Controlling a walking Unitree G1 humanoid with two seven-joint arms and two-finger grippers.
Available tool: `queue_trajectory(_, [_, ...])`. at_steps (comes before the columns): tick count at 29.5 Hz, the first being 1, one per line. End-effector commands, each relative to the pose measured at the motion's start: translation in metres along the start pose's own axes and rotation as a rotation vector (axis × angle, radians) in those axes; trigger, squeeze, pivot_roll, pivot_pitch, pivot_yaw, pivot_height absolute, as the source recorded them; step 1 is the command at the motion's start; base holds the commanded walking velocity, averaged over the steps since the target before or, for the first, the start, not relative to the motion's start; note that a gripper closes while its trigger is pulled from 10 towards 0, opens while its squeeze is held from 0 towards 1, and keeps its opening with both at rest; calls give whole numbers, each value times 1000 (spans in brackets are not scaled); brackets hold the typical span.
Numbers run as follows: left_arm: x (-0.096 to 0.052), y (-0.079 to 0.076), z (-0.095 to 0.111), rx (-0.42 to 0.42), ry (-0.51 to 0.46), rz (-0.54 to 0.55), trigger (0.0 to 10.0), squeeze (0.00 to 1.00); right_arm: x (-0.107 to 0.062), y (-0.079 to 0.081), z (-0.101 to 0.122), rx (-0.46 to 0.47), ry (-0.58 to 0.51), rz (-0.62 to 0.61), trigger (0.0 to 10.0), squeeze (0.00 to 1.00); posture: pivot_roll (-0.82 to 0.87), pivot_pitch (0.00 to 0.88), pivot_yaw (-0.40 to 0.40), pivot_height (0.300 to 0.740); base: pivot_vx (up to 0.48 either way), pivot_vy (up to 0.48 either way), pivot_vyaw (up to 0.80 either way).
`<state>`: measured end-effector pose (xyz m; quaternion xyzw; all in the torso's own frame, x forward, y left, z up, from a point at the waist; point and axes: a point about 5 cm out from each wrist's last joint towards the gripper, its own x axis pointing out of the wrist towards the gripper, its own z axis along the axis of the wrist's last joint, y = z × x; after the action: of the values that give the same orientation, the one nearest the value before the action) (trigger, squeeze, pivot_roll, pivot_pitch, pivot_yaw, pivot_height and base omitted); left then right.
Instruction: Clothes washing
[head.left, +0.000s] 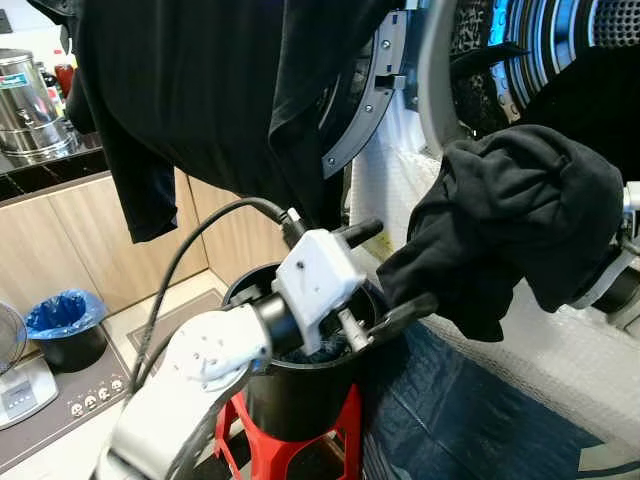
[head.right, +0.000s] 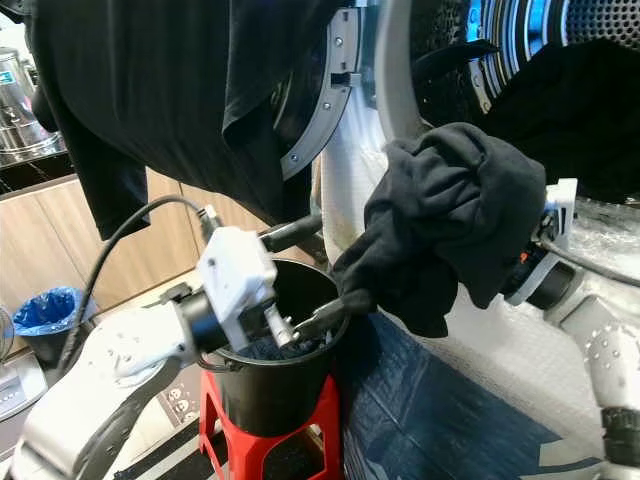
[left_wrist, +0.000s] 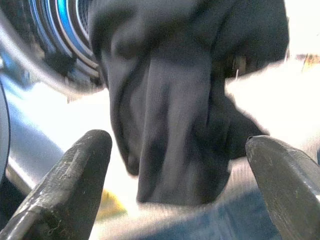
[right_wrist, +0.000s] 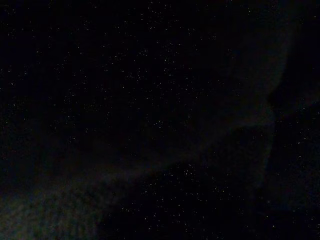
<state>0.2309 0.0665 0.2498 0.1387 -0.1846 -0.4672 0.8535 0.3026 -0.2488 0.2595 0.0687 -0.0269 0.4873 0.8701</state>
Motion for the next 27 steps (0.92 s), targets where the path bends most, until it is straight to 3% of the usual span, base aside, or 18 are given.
queue_trajectory(1, [-2,0,5,7,-11,1,10000,1000,2,3,15,-39,-11,49,0,0,-12,0,-50,740,0,0,0])
queue_trajectory(5, [-3,-2,6,11,-17,14,10000,1000,-2,5,24,-44,13,126,0,0,-9,0,-60,740,0,0,0])
queue_trajectory(6, [-3,-2,5,13,-15,19,10000,243,-4,5,28,-36,6,149,588,0,-8,0,-63,740,0,0,0])
queue_trajectory(7, [-3,-3,5,16,-15,22,10000,243,-6,5,31,-30,0,164,588,0,-7,0,-66,740,0,0,0])
queue_trajectory(8, [-3,-3,5,25,-13,24,10000,0,-5,5,35,-33,-11,175,10000,0,-7,0,-66,740,0,0,0])
queue_trajectory(17, [-4,-6,2,16,-7,60,10000,0,21,-2,76,-6,-57,196,10000,0,-1,0,-89,740,0,0,0])
queue_trajectory(24, [-5,-11,3,12,-2,83,10000,0,56,-22,91,-50,24,5,10000,0,18,0,-114,740,0,0,0])
queue_trajectory(27, [-6,-11,3,12,1,87,10000,0,59,-23,93,-50,29,-4,10000,0,18,0,-114,740,0,0,0])
